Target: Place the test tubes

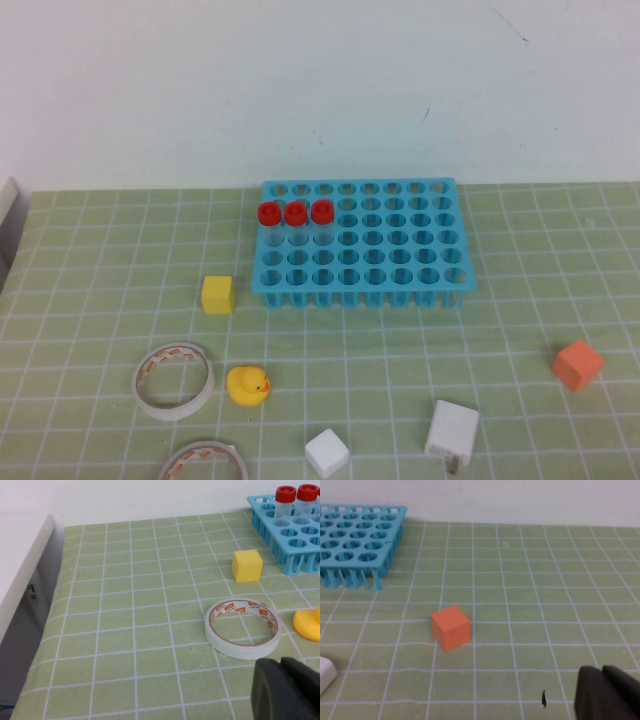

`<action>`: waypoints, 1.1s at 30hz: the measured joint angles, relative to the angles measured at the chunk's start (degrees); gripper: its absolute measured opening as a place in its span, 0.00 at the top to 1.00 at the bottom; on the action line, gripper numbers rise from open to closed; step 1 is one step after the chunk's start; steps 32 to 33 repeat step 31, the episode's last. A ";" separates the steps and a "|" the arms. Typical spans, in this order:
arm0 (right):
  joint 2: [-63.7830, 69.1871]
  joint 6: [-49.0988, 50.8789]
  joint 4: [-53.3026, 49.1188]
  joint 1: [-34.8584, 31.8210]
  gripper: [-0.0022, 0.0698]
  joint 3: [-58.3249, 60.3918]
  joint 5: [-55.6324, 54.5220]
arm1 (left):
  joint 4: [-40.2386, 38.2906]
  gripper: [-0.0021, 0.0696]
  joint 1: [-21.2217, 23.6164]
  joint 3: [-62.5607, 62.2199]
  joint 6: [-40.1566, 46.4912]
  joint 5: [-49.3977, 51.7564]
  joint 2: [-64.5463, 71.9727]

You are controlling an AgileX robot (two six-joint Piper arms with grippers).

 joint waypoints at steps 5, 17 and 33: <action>0.00 0.14 -3.06 1.17 0.97 0.00 0.00 | 0.00 0.97 0.00 0.00 0.00 0.00 0.00; 0.00 0.14 -4.50 1.67 0.97 0.00 0.00 | 0.00 0.97 0.00 0.00 0.00 0.00 0.00; 0.00 0.23 -4.84 1.67 0.97 0.00 0.00 | 0.00 0.97 0.00 0.00 0.00 0.00 0.00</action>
